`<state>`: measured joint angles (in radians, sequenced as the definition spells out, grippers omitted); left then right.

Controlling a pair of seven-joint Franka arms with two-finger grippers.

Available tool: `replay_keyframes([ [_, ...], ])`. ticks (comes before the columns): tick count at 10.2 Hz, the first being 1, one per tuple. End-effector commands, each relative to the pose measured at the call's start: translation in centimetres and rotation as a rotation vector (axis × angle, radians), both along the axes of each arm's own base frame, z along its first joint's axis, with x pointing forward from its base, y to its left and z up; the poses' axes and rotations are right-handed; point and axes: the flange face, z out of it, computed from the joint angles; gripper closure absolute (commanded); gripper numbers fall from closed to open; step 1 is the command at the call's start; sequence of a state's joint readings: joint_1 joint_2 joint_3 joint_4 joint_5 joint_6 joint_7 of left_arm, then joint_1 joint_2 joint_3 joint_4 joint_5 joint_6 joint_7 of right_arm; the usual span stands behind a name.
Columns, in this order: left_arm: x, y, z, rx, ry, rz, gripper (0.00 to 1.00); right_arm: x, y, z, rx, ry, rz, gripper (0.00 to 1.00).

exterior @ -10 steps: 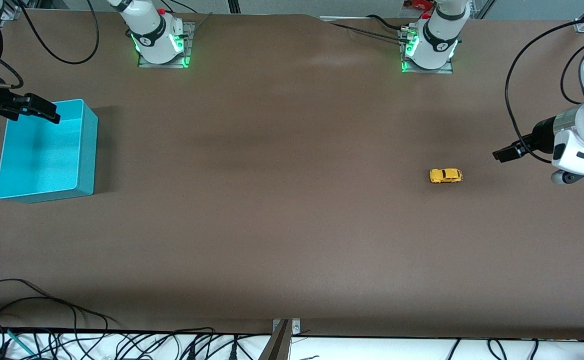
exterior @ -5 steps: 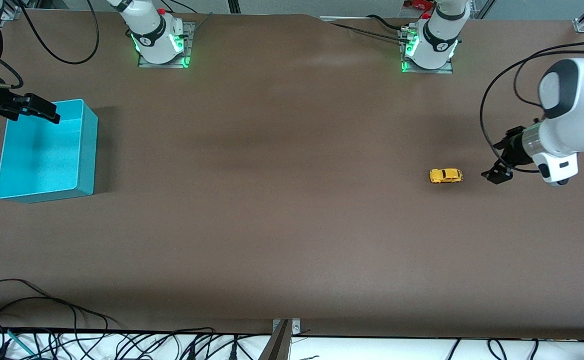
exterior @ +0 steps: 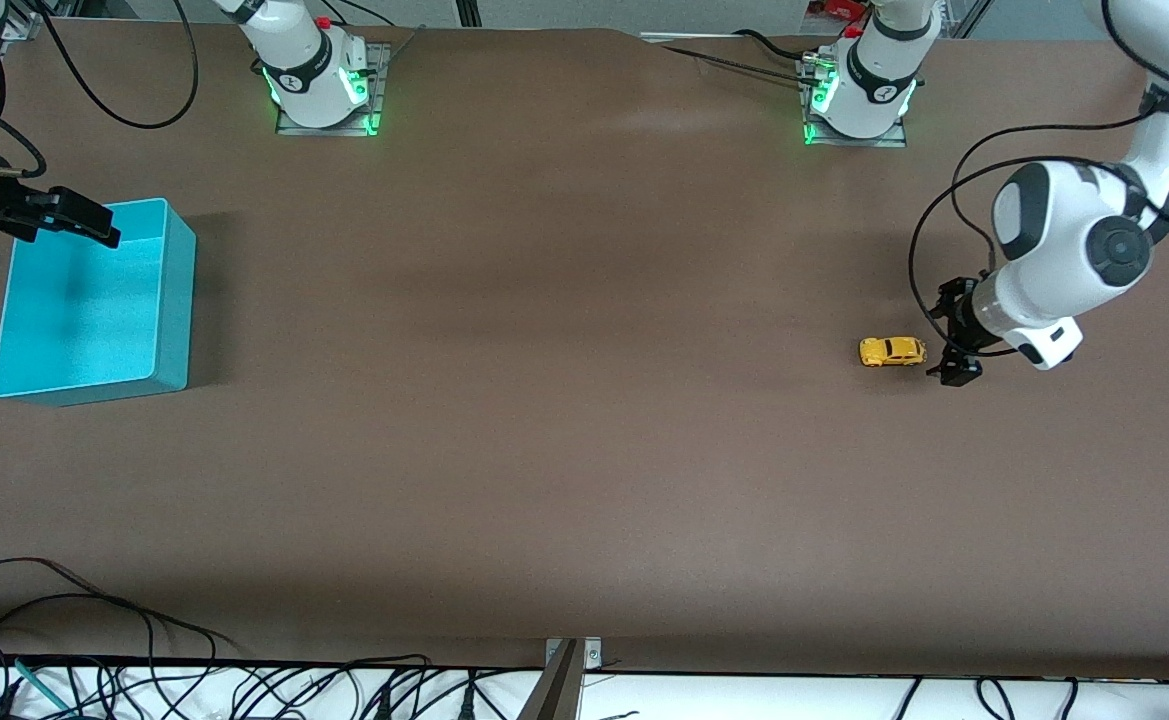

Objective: Wind up and store yellow beetle car
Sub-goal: 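Lower the left gripper over the yellow beetle car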

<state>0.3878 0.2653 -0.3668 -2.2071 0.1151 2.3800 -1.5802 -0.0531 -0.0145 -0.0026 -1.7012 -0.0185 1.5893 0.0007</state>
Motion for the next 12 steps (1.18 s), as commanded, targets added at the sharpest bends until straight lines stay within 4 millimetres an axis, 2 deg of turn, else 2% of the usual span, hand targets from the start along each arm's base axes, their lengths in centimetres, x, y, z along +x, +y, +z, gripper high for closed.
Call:
replay_keyframes([
  [1, 0.2, -0.5, -3.2, 0.044, 0.013, 0.053, 0.00, 0.2, 0.1, 0.6, -0.004, -0.002, -0.005, 0.00],
  [6, 0.0, -0.6, -5.3, 0.027, 0.026, 0.077, 0.01, 0.3, 0.1, 0.9, -0.010, -0.010, 0.000, 0.00],
  [7, -0.1, -0.6, -5.4, 0.026, 0.031, 0.084, 0.04, 0.3, 0.1, 0.9, -0.009, -0.009, 0.006, 0.00],
  [10, -0.8, -0.7, -6.1, 0.026, 0.049, 0.091, 0.04, 0.3, 0.2, 0.9, -0.009, -0.009, 0.008, 0.00],
  [11, -1.0, -0.8, -6.6, 0.025, 0.059, 0.086, 0.09, 0.3, 0.2, 0.9, -0.009, -0.008, 0.008, 0.00],
  [12, -1.0, -0.8, -6.6, 0.025, 0.059, 0.084, 0.23, 0.3, 0.2, 0.9, -0.009, -0.008, 0.008, 0.00],
])
